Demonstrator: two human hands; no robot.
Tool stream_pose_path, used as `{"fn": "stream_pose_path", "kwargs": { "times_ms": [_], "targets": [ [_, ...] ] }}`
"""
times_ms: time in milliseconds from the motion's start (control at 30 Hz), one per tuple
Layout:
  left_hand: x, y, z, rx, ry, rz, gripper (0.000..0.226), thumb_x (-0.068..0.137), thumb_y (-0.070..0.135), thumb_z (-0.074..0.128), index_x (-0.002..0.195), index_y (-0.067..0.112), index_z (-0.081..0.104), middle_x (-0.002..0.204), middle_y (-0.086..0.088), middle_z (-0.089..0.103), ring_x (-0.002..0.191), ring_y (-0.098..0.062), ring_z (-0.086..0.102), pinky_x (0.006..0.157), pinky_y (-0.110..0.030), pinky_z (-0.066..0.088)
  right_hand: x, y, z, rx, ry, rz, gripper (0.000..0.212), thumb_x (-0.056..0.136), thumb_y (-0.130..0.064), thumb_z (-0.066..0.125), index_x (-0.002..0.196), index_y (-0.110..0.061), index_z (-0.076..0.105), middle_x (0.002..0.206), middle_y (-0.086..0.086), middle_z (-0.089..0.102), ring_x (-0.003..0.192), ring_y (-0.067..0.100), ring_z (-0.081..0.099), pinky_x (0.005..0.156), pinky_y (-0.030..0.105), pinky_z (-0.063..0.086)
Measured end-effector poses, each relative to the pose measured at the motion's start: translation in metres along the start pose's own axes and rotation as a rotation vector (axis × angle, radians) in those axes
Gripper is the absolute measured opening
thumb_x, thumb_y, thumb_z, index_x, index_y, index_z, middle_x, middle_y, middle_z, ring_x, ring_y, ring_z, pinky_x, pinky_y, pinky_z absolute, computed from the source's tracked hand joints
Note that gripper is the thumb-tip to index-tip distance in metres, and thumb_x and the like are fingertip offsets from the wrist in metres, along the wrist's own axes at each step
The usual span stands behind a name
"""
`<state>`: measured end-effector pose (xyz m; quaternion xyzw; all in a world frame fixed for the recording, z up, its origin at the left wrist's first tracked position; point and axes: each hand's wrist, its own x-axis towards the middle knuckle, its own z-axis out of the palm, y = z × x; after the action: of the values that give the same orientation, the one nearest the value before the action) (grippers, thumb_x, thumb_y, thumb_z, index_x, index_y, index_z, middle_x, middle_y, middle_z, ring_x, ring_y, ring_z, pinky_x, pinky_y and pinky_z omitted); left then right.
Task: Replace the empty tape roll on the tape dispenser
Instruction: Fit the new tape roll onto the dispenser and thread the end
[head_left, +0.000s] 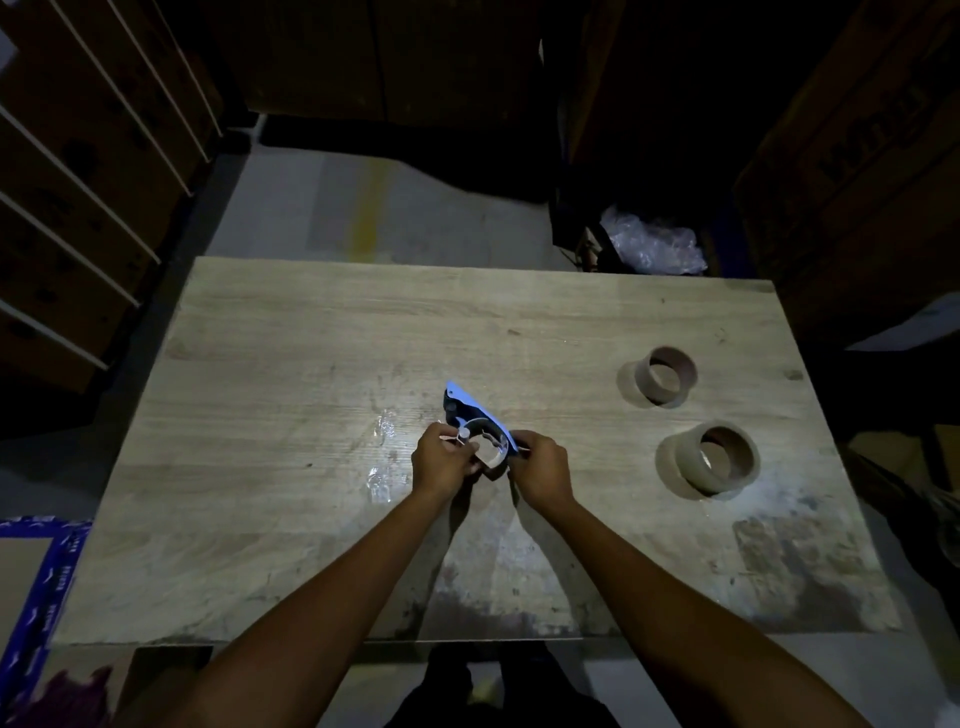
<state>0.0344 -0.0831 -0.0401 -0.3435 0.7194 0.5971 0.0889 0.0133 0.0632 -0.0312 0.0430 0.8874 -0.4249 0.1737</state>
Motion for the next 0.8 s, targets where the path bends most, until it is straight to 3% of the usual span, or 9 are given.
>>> {"fn": "stream_pose_path", "kwargs": {
  "times_ms": [100, 200, 333, 400, 534, 634, 734, 800],
  "targets": [
    [0.003, -0.002, 0.004, -0.022, -0.003, 0.002, 0.026, 0.083, 0.010, 0.076, 0.101, 0.005, 0.059, 0.092, -0.018, 0.070, 0.077, -0.032, 0.073, 0.061, -0.035, 0.062, 0.002, 0.004, -0.007, -0.014, -0.009, -0.033, 0.039, 0.077, -0.002, 0.060, 0.109, -0.018, 0.075, 0.099, 0.003, 0.077, 0.091, 0.019, 0.071, 0.081, 0.033, 0.056],
    [0.005, -0.005, 0.005, 0.005, 0.038, 0.016, 0.025, 0.083, 0.025, 0.076, 0.099, 0.013, 0.061, 0.086, -0.009, 0.071, 0.075, -0.027, 0.071, 0.070, -0.043, 0.061, 0.003, 0.016, -0.026, -0.069, 0.041, -0.048, 0.040, 0.086, -0.012, 0.066, 0.125, -0.009, 0.066, 0.123, 0.009, 0.068, 0.108, 0.024, 0.066, 0.091, 0.025, 0.048],
    [0.001, 0.003, 0.010, 0.146, 0.242, 0.217, 0.014, 0.088, 0.011, 0.067, 0.100, 0.009, 0.060, 0.087, -0.009, 0.061, 0.078, -0.024, 0.058, 0.064, -0.027, 0.040, 0.006, 0.047, -0.067, -0.119, 0.262, -0.084, 0.037, 0.087, -0.013, 0.064, 0.124, -0.008, 0.064, 0.127, 0.012, 0.063, 0.114, 0.028, 0.062, 0.097, 0.040, 0.051],
    [-0.002, 0.014, 0.019, 0.204, 0.256, 0.351, 0.011, 0.088, 0.005, 0.063, 0.098, 0.005, 0.060, 0.092, -0.011, 0.058, 0.078, -0.019, 0.053, 0.065, -0.018, 0.035, 0.008, 0.062, -0.091, -0.184, 0.367, -0.092, 0.035, 0.088, -0.013, 0.064, 0.122, -0.008, 0.065, 0.126, 0.013, 0.063, 0.117, 0.029, 0.058, 0.098, 0.040, 0.049],
    [-0.011, 0.039, 0.059, 0.241, 0.139, 0.521, 0.006, 0.089, 0.002, 0.061, 0.094, 0.005, 0.061, 0.084, -0.013, 0.055, 0.065, -0.005, 0.048, 0.061, -0.005, 0.036, 0.012, 0.092, -0.136, -0.312, 0.485, -0.059, 0.037, 0.084, -0.014, 0.066, 0.121, -0.008, 0.065, 0.130, 0.017, 0.060, 0.124, 0.033, 0.052, 0.099, 0.046, 0.048],
    [-0.017, 0.054, 0.097, 0.269, 0.052, 0.581, 0.008, 0.086, 0.001, 0.062, 0.091, 0.007, 0.063, 0.084, -0.010, 0.056, 0.066, -0.009, 0.050, 0.063, -0.011, 0.036, 0.010, 0.112, -0.166, -0.400, 0.520, 0.045, 0.044, 0.084, -0.023, 0.068, 0.126, -0.011, 0.062, 0.139, 0.016, 0.053, 0.132, 0.033, 0.044, 0.107, 0.048, 0.041],
    [-0.021, 0.059, 0.134, 0.294, -0.067, 0.588, 0.008, 0.085, 0.002, 0.062, 0.087, 0.009, 0.064, 0.083, -0.008, 0.062, 0.071, -0.017, 0.056, 0.066, -0.025, 0.041, 0.006, 0.130, -0.190, -0.453, 0.498, 0.179, 0.063, 0.081, -0.038, 0.071, 0.136, -0.016, 0.052, 0.147, 0.015, 0.043, 0.138, 0.034, 0.035, 0.109, 0.053, 0.036],
    [-0.026, 0.063, 0.156, 0.297, -0.164, 0.567, 0.007, 0.087, 0.003, 0.062, 0.089, 0.008, 0.065, 0.083, -0.008, 0.064, 0.070, -0.011, 0.058, 0.064, -0.019, 0.044, 0.004, 0.142, -0.199, -0.391, 0.459, 0.262, 0.074, 0.081, -0.042, 0.071, 0.144, -0.017, 0.042, 0.152, 0.014, 0.036, 0.140, 0.035, 0.029, 0.108, 0.054, 0.036]
  ]
}}
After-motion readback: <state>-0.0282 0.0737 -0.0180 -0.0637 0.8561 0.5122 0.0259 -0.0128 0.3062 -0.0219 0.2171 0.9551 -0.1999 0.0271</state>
